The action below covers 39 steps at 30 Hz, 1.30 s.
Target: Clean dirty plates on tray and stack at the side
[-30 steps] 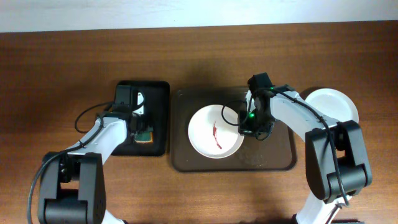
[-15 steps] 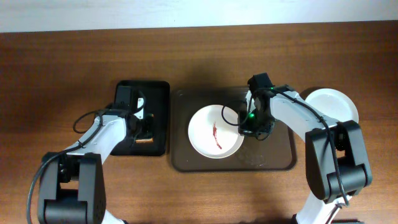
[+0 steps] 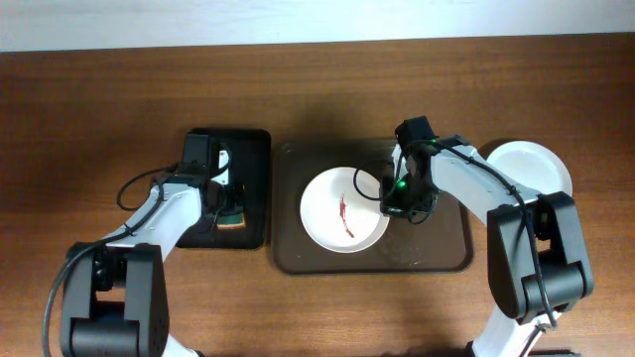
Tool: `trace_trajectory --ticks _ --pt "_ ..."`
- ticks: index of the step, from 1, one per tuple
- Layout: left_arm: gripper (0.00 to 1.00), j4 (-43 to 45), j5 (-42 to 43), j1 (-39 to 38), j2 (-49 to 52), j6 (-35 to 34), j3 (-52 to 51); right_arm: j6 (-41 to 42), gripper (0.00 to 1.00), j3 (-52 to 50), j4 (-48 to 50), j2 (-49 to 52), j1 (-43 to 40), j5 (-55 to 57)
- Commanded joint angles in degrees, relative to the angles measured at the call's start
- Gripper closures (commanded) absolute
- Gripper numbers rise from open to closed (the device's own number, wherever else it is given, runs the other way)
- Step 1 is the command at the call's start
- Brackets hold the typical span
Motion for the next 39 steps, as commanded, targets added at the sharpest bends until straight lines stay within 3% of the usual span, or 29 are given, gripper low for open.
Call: trace_trajectory --ticks 1,8,22,31,39 --pt "1.0 -0.5 0.2 0.1 0.5 0.2 -0.6 -0.6 0.96 -0.3 -0.2 -1.8 0.0 0.5" --pt "1.0 -2.0 0.9 0.2 -0.6 0.2 1.4 -0.6 0.96 -0.3 -0.2 -1.8 0.0 0.5" --pt "1.0 -1.5 0.7 0.2 -14.3 0.3 2.0 -0.6 0.96 -0.3 -0.2 -1.8 0.0 0.5" --pt "1.0 -0.2 0.6 0.2 -15.7 0.2 2.0 -0.6 0.96 -0.3 -0.2 -1.8 0.0 0.5" --pt "1.0 11.4 -4.2 0.2 -15.7 0.3 2.0 -0.6 0.96 -0.3 0.0 -1.8 0.0 0.5"
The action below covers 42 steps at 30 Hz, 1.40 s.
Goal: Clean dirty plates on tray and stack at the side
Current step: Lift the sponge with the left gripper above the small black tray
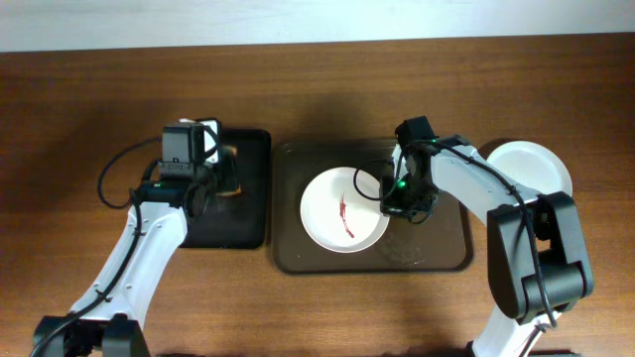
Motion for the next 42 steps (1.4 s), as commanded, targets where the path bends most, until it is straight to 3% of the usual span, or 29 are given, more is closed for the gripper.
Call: trace_trajectory --ticks 1,11,25,42 --pt "1.0 6.6 -5.4 0.2 -1.4 0.3 1.5 -0.6 0.96 -0.3 0.0 -1.8 0.0 0.5" --pt "1.0 17.3 -6.0 0.2 -1.6 2.9 1.5 -0.6 0.96 -0.3 0.0 -1.8 0.0 0.5" --pt "1.0 17.7 -5.9 0.2 -6.7 2.9 1.5 -0.6 0.96 -0.3 0.5 -1.8 0.0 0.5" --pt "1.0 12.2 -6.0 0.2 -12.2 3.9 1.5 -0.6 0.96 -0.3 0.5 -1.8 0.0 0.5"
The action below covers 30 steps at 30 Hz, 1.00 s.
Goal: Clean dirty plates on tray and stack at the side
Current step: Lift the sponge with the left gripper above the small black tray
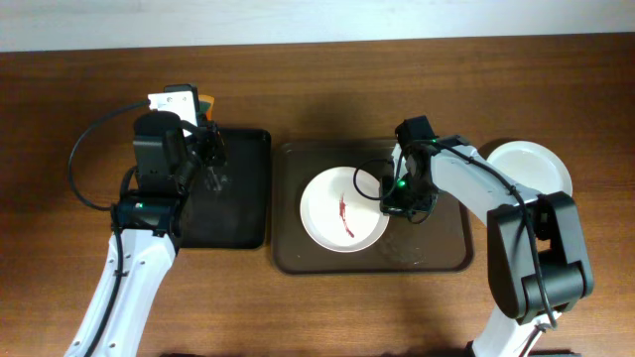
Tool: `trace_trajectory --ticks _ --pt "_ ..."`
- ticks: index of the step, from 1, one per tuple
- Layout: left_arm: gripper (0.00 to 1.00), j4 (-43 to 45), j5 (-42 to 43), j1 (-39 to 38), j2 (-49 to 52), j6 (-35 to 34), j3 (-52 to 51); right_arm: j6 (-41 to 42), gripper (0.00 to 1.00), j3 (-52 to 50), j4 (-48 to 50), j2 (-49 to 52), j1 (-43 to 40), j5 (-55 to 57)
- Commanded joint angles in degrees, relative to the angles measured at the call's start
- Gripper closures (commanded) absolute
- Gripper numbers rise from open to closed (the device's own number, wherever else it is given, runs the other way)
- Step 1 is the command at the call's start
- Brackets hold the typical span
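Note:
A white plate [342, 210] with a red smear lies on the brown tray [446, 248]. My right gripper [394, 201] sits at the plate's right rim and looks shut on that rim, though the wrist hides the jaws. My left gripper [206, 134] is raised over the far edge of the black tray [238, 213]. It is shut on the sponge [205, 103], of which only an orange-yellow edge shows beside the wrist.
A clean white plate [541, 164] rests on the table to the right of the brown tray, partly under my right arm. The black tray holds no sponge. Cables trail from both arms.
My left gripper has moved farther back and left and looks higher, carrying the sponge to the black tray's far left corner. The right gripper and the dirty plate have not moved.
My left gripper was first down on the sponge at the near right of the black tray. Then it held the sponge over the tray's far part. Now it holds it high at the far left corner. The right gripper stayed at the plate rim throughout.

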Motion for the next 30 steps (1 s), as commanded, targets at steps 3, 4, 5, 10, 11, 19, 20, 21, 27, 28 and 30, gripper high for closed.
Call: trace_trajectory --ticks 3,4,5,10,11,19,20,21,27,28,30 --pt "1.0 4.8 -0.4 0.2 -1.6 5.4 1.2 -0.6 0.96 -0.3 0.0 -1.8 0.0 0.5" --pt "1.0 6.0 -0.4 0.2 -1.6 5.9 1.2 -0.6 0.96 -0.3 0.0 -1.8 0.0 0.5" --pt "1.0 6.9 -0.4 0.2 -1.6 5.9 1.2 -0.6 0.96 -0.3 0.0 -1.8 0.0 0.5" --pt "1.0 11.0 -0.4 0.2 -1.6 5.8 1.2 -0.6 0.96 -0.3 0.0 -1.8 0.0 0.5" --pt "1.0 11.4 -0.4 0.2 -1.6 5.9 1.2 -0.6 0.96 -0.3 0.0 -1.8 0.0 0.5" --pt "1.0 13.9 -0.4 0.2 -1.6 5.8 1.2 -0.6 0.96 -0.3 0.2 -1.8 0.0 0.5" --pt "1.0 14.2 -0.4 0.2 -1.6 5.9 1.2 -0.6 0.96 -0.3 0.2 -1.8 0.0 0.5" --pt "1.0 14.4 -0.4 0.2 -1.6 5.9 1.2 -0.6 0.96 -0.3 0.2 -1.8 0.0 0.5" --pt "1.0 15.3 -0.4 0.2 -1.6 5.9 1.2 -0.6 0.96 -0.3 0.2 -1.8 0.0 0.5" --pt "1.0 15.3 -0.4 0.2 -1.6 5.8 1.2 -0.6 0.96 -0.3 0.2 -1.8 0.0 0.5" --pt "1.0 15.3 -0.4 0.2 -1.6 5.9 1.2 -0.6 0.96 -0.3 0.2 -1.8 0.0 0.5"
